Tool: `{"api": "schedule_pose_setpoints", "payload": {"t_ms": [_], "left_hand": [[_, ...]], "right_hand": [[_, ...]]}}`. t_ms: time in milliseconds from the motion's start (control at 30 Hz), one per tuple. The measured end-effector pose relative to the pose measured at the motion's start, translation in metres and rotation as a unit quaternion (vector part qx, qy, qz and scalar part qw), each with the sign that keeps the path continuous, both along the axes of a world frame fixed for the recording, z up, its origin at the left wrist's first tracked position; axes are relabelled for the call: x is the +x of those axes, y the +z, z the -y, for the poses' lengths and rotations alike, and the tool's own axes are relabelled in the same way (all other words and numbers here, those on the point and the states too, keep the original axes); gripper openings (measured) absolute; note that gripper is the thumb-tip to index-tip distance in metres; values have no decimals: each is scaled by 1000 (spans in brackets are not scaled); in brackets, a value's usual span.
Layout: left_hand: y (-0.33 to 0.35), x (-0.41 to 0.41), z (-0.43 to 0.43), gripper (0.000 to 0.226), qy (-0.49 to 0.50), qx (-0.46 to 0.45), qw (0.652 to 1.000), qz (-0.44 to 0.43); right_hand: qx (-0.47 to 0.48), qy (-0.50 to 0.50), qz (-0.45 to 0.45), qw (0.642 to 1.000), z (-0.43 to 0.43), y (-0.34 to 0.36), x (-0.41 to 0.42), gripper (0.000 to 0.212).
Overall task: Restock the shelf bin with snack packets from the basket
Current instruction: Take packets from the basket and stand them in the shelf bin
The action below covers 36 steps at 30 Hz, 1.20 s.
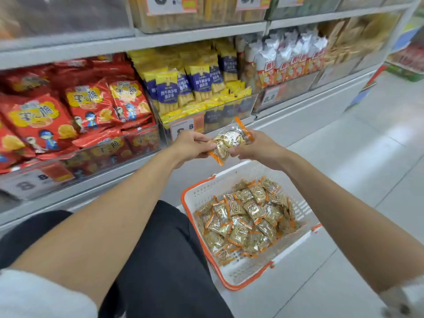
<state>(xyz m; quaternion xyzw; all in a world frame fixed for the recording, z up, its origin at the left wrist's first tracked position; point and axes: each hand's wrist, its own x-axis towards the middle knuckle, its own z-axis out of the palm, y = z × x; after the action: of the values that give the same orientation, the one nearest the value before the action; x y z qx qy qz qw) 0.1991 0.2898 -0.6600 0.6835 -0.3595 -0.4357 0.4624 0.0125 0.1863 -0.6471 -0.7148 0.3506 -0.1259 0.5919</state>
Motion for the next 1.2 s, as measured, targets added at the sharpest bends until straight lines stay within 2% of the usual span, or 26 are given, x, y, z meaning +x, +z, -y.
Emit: {"api": "schedule_pose_setpoints", "payload": {"t_ms": [67, 167, 233, 367, 600, 733, 833, 1000, 1100, 1200], "left_hand": [[20, 13, -9, 30, 24, -26, 999, -26], [53, 30, -26, 23, 51, -60, 994, -72], [72, 42, -37, 24, 59, -74, 993, -65], [102, 66, -56, 14, 68, -102, 992, -25], [154, 109, -87, 21, 90, -108, 989, 39], [200, 146, -106, 26, 55, -81, 982, 160], [252, 174, -120, 15, 55, -93, 958, 266], [317, 218, -139, 20, 115, -154, 936, 294], [328, 243, -154, 15, 134, -119, 917, 355], [328, 264, -168, 11, 141, -78, 888, 430]], "right_hand": [[-15, -11, 34, 999, -9, 20, 19, 46], [-12, -43, 92, 995, -18, 51, 47, 55], [-7, -38, 113, 993, -24, 70, 62, 50], [-66, -41, 128, 989, -44, 106, 89, 41], [-125, -29, 174, 976, -75, 148, 139, 24], [-181, 2, 174, 968, -85, 179, 175, 21], [-217, 9, 192, 957, -86, 211, 211, 28], [-247, 49, 259, 932, -95, 254, 278, 27], [-231, 104, 256, 933, -103, 261, 312, 19], [-283, 128, 220, 925, -104, 262, 341, 10]]}}
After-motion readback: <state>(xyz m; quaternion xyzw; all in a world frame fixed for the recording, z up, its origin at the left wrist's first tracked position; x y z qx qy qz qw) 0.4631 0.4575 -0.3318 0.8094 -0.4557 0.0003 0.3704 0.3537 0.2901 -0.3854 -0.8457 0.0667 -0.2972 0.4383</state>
